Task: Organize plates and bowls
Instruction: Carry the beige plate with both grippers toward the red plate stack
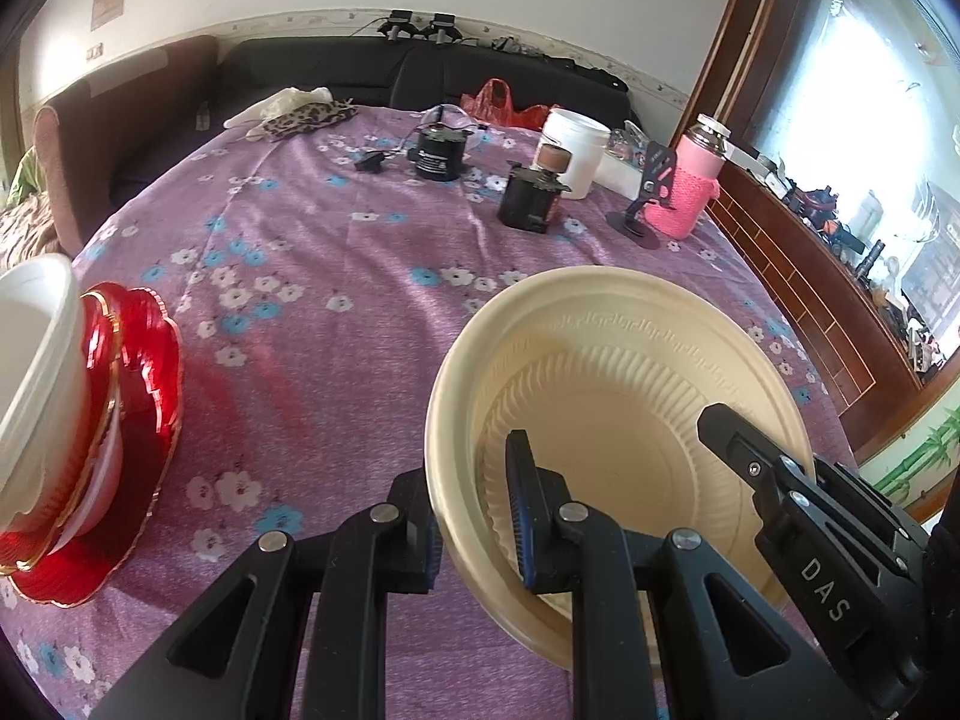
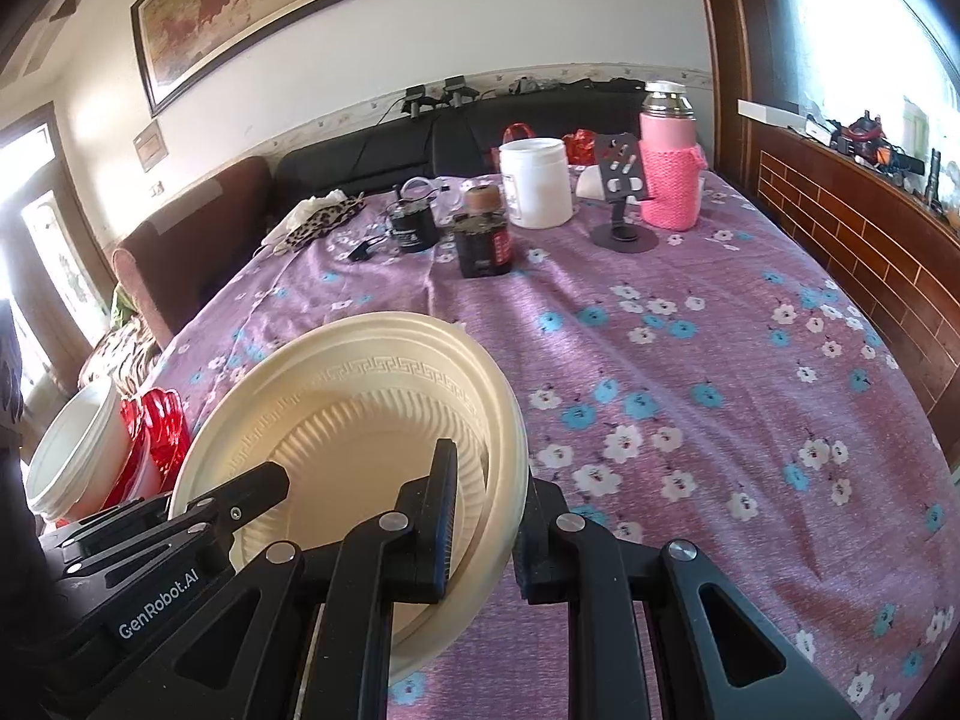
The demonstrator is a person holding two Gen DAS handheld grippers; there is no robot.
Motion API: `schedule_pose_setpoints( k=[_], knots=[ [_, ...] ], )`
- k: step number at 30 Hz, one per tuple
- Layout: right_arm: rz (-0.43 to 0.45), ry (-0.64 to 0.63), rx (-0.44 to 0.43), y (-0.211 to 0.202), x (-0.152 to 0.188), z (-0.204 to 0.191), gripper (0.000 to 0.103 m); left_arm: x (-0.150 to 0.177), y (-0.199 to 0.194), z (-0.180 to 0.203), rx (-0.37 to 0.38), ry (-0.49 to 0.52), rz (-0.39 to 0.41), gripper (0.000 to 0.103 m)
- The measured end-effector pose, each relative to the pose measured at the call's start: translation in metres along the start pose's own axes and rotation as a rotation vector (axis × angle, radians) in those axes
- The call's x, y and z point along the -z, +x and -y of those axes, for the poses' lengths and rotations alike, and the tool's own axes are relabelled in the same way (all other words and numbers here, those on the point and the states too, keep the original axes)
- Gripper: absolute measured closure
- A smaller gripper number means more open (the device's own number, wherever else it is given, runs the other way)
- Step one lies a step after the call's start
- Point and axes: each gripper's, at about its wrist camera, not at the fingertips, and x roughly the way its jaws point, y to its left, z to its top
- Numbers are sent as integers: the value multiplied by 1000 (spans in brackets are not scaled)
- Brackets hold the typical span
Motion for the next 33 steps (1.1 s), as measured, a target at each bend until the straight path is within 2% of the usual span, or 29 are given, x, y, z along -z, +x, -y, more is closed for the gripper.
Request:
schedule_pose_setpoints(
  k=[19, 33],
  knots=[
    [-31, -68, -59, 10, 12, -51, 85, 12, -30, -49, -40, -62, 38, 85],
    [-24, -108, -98, 1, 19, -79, 85, 21, -62, -68, -64, -91, 92, 85]
  ],
)
